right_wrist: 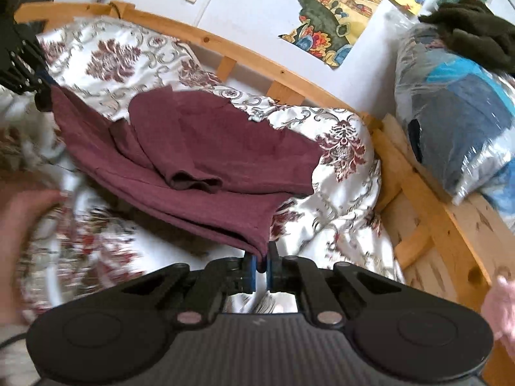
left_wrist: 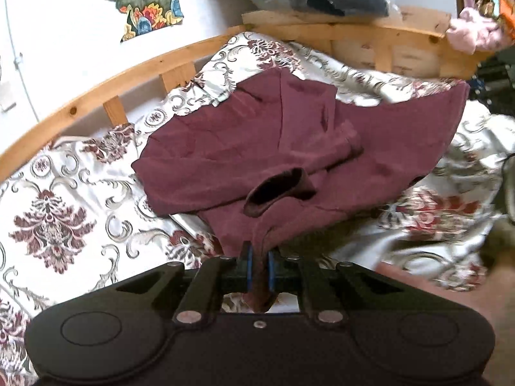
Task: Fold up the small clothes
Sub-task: 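Grasp the shirt hem with the right tool and lift it toward the collar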
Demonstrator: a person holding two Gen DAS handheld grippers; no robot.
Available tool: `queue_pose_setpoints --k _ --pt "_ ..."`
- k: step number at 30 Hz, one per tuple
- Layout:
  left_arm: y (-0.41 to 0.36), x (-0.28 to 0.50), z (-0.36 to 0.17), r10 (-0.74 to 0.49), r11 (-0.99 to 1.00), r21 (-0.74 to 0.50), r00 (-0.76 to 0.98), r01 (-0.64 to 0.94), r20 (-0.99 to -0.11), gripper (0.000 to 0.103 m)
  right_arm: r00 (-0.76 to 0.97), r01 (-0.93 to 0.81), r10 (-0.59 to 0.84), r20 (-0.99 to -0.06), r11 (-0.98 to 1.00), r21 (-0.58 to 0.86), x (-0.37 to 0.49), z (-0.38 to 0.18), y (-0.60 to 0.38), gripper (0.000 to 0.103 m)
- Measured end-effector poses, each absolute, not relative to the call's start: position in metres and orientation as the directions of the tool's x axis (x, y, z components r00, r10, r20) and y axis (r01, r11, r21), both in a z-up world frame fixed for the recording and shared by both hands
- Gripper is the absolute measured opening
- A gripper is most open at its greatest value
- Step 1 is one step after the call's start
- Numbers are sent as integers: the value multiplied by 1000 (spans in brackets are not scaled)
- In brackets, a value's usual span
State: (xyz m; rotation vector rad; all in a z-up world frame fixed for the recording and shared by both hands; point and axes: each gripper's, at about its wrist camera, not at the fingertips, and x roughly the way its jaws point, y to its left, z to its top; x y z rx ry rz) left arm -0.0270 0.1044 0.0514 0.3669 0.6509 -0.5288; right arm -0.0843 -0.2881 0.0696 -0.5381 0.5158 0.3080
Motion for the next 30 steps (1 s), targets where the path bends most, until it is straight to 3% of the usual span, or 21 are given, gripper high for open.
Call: queue_pose_setpoints --k 5,13,18,24,30 --pt "115 -42 79 -402 788 102 633 607 -661 9 815 -389 181 -551 875 -288 -106 101 -291 7" --pt "106 -1 123 -376 811 123 671 572 -639 10 860 -362 187 -474 879 -310 -60 131 -284 7" --pt "92 56 141 -300 865 104 673 490 -676 10 881 -350 169 -442 861 -368 4 141 -284 7" --pt "78 145 137 -190 905 132 660 405 -727 10 871 -346 140 -471 854 -388 92 119 -280 7" --pt "76 227 112 -129 946 82 594 315 -794 10 858 -333 107 -503 861 -385 172 86 -274 7"
